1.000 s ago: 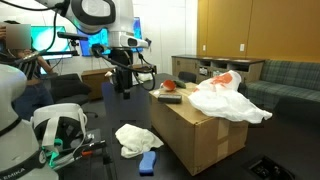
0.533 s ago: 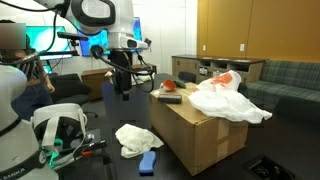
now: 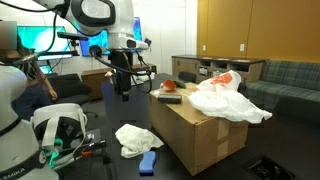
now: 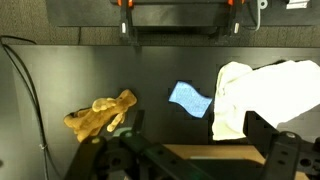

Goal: Swap the things on the box with the things on the table

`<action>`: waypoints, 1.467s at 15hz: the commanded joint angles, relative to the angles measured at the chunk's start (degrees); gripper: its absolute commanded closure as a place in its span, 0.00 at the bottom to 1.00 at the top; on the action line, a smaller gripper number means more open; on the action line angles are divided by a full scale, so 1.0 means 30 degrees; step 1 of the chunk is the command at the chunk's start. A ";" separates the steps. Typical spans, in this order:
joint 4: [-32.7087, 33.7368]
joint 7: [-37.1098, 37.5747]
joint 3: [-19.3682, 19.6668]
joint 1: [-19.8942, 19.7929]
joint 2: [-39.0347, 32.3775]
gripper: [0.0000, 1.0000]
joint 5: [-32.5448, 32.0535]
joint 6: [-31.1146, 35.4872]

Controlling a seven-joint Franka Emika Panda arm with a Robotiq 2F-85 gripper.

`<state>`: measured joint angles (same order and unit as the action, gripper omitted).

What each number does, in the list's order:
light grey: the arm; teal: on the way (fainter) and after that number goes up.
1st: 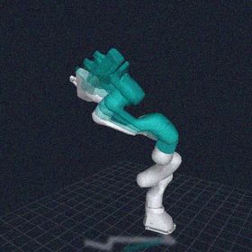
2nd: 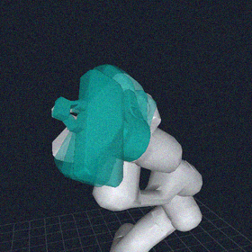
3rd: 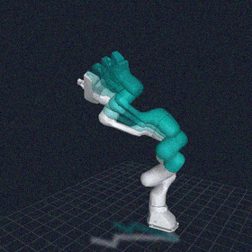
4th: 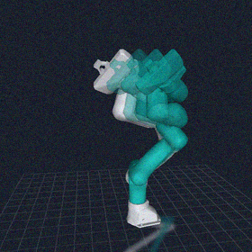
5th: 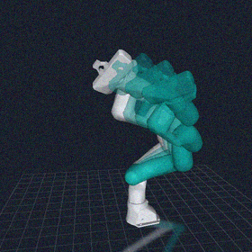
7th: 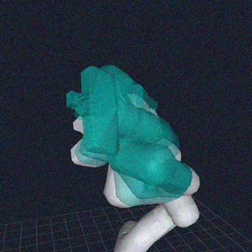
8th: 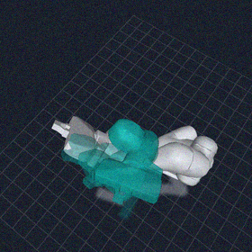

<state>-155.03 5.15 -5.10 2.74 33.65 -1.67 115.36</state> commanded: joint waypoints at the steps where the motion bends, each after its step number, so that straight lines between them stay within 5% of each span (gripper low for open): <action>1: 0.0011 0.0270 -0.0046 0.0089 0.0097 0.00 0.0120 0.0235; 5: 0.0172 0.0195 -0.0104 0.0183 -0.0004 0.00 0.0122 -0.0534; 12: 0.0655 0.1895 0.0065 -0.0026 -0.0504 0.00 0.2068 -0.5230; 18: 0.0422 0.3407 -0.0005 -0.0442 -0.0221 0.00 0.2221 -0.3384; 19: -0.0417 0.2825 0.1219 -0.1905 -0.2260 0.00 0.1382 -0.0055; 22: -0.0542 0.3016 0.2298 -0.3130 -0.4250 0.00 0.1659 0.4284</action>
<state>-157.35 14.66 -1.71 -2.59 29.25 3.12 117.23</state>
